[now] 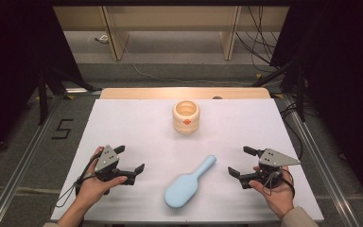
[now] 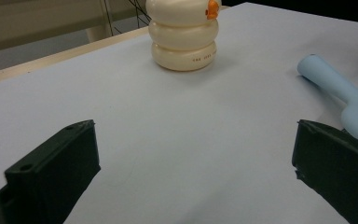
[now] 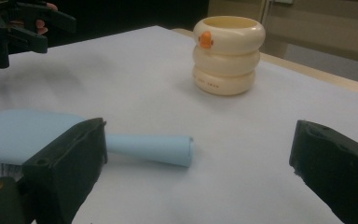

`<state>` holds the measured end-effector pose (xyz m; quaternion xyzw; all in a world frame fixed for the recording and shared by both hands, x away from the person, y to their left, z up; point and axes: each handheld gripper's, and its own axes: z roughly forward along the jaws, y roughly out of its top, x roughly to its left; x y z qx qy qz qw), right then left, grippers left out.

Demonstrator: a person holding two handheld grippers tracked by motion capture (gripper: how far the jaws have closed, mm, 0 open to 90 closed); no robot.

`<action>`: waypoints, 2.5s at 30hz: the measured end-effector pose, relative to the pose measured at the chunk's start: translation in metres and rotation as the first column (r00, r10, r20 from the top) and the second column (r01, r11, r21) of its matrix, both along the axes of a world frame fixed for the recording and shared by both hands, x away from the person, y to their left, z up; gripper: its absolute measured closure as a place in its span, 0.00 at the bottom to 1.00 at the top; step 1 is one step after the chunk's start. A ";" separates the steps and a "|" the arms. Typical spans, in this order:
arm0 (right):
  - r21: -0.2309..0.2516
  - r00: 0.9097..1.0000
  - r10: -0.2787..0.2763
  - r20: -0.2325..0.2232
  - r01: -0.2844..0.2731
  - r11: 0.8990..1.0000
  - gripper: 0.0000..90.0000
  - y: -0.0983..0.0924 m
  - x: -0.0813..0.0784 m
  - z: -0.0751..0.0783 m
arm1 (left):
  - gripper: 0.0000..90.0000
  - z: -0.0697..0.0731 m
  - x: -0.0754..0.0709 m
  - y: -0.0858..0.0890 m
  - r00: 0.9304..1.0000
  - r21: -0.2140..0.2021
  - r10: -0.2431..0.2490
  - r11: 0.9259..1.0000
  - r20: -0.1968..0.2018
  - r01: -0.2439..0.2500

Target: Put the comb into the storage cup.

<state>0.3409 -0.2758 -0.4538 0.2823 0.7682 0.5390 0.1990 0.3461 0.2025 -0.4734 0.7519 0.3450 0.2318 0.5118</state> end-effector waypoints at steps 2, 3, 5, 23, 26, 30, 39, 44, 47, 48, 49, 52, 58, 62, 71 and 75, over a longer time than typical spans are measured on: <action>0.000 1.000 0.002 -0.002 -0.002 1.000 0.06 0.001 0.000 0.000 | 0.00 0.000 0.000 0.000 1.000 0.000 0.000 1.000 -0.001 0.000; 0.000 1.000 0.003 -0.002 -0.003 1.000 0.06 0.001 0.000 0.000 | 0.00 0.000 0.000 0.000 1.000 0.001 0.000 1.000 -0.001 0.000; -0.002 1.000 0.003 -0.003 -0.003 1.000 0.06 0.002 0.000 0.000 | 0.00 0.000 0.000 0.000 1.000 0.001 0.000 1.000 0.000 0.000; -0.141 0.998 0.056 -0.001 -0.055 0.989 0.69 0.036 0.016 0.018 | 0.01 -0.001 0.000 -0.002 1.000 -0.003 0.002 1.000 -0.002 -0.002; -0.210 0.997 0.072 -0.041 -0.079 0.974 0.79 0.046 0.025 0.022 | 0.01 -0.001 0.000 -0.002 1.000 -0.005 0.004 1.000 -0.002 -0.004; -0.311 0.994 0.086 -0.066 -0.103 0.945 0.84 0.061 0.041 0.026 | 0.01 -0.001 0.000 -0.002 1.000 -0.007 0.001 1.000 -0.002 -0.001; -0.310 0.987 0.074 -0.146 -0.116 0.943 1.00 0.080 0.069 0.020 | 0.01 -0.001 0.000 -0.002 1.000 -0.009 0.002 1.000 -0.004 -0.002; -0.329 0.974 0.071 -0.213 -0.140 0.934 1.00 0.090 0.076 0.012 | 0.01 -0.001 0.000 -0.002 1.000 -0.009 0.002 1.000 -0.006 -0.002; -0.345 0.967 0.068 -0.244 -0.152 0.926 1.00 0.096 0.079 0.009 | 0.02 -0.001 0.000 -0.002 1.000 -0.008 0.001 1.000 -0.005 -0.001; -0.356 0.966 0.065 -0.251 -0.155 0.922 1.00 0.097 0.080 0.009 | 0.02 -0.001 0.000 -0.002 1.000 -0.008 0.001 1.000 -0.005 -0.001; -0.363 0.962 0.061 -0.267 -0.159 0.918 1.00 0.100 0.081 0.008 | 0.02 -0.001 0.000 -0.002 1.000 -0.008 0.001 1.000 -0.006 -0.001; -0.387 0.953 0.057 -0.299 -0.176 0.905 1.00 0.104 0.083 0.006 | 0.02 -0.001 0.000 -0.002 1.000 -0.008 0.001 1.000 -0.006 -0.001; -0.480 0.928 0.041 -0.370 -0.229 0.847 1.00 0.116 0.089 -0.004 | 0.02 -0.002 0.001 -0.002 1.000 -0.009 0.000 1.000 -0.006 0.000; -0.496 0.923 0.030 -0.385 -0.234 0.836 1.00 0.117 0.092 -0.006 | 0.02 -0.002 0.000 -0.003 1.000 -0.008 -0.003 1.000 -0.006 0.003; -0.519 0.916 0.018 -0.402 -0.244 0.819 1.00 0.124 0.097 -0.011 | 0.02 -0.003 0.000 -0.003 1.000 -0.010 -0.006 1.000 -0.008 0.005; -0.539 0.908 0.002 -0.418 -0.250 0.804 1.00 0.124 0.095 -0.012 | 0.02 -0.003 0.000 -0.003 1.000 -0.010 -0.006 1.000 -0.010 0.006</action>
